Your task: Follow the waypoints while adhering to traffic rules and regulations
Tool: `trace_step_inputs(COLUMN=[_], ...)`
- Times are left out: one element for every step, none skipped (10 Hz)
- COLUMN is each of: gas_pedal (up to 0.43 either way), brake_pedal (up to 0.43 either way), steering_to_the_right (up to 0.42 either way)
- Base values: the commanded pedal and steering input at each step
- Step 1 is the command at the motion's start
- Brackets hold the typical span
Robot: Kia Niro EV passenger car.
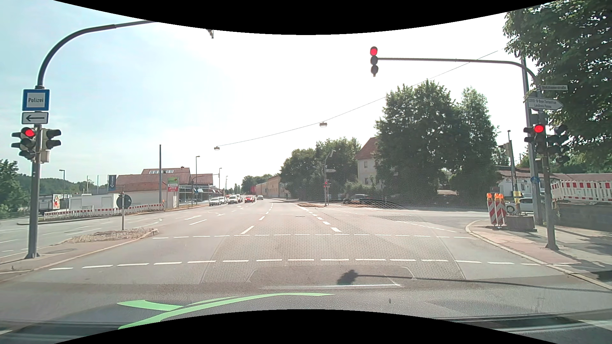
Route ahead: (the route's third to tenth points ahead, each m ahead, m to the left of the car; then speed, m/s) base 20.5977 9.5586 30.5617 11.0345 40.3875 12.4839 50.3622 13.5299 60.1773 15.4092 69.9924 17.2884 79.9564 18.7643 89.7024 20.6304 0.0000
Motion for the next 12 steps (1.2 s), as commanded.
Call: trace_step_inputs(gas_pedal=[0.000,0.000,0.000,0.000,0.000,0.000,0.000,0.000,0.000,0.000,0.000,0.000], brake_pedal=[0.348,0.348,0.341,0.341,0.348,0.348,0.348,0.348,0.348,0.341,0.348,0.348], steering_to_the_right=[-0.012,-0.012,-0.011,-0.011,-0.012,-0.011,-0.012,-0.012,-0.012,-0.011,-0.012,-0.011])
